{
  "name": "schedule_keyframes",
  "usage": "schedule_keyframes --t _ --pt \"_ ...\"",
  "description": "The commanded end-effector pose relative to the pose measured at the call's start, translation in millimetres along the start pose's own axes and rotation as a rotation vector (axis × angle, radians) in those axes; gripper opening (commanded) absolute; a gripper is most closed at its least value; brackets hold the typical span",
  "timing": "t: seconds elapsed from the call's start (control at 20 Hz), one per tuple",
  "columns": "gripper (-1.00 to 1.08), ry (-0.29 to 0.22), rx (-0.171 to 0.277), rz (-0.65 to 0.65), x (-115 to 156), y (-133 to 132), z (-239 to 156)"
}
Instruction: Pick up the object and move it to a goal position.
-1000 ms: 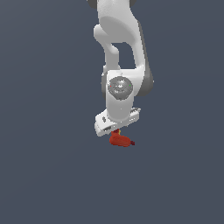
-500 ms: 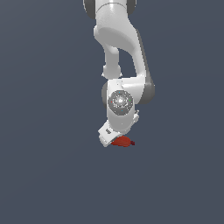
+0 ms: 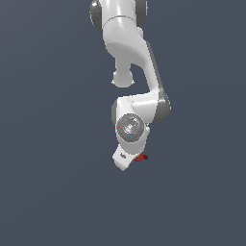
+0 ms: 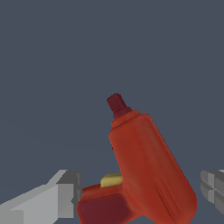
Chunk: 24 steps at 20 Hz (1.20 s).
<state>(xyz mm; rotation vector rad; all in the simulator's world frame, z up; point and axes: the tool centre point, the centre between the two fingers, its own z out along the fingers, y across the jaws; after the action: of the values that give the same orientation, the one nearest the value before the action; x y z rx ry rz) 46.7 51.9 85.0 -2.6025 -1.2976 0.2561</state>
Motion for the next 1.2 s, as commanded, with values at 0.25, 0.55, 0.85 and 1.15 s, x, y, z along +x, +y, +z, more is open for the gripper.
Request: schedule_keyframes --t 0.25,0.55,0.85,1.15 --pt "1.08 0.02 0.068 -0.189 10 4 12" --pt "1.08 0.043 0.11 -0.309 15 7 19" --pt "1.08 0.062 0.135 -0.383 18 8 23" --pt "1.08 0.07 0.145 -0.413 19 9 25"
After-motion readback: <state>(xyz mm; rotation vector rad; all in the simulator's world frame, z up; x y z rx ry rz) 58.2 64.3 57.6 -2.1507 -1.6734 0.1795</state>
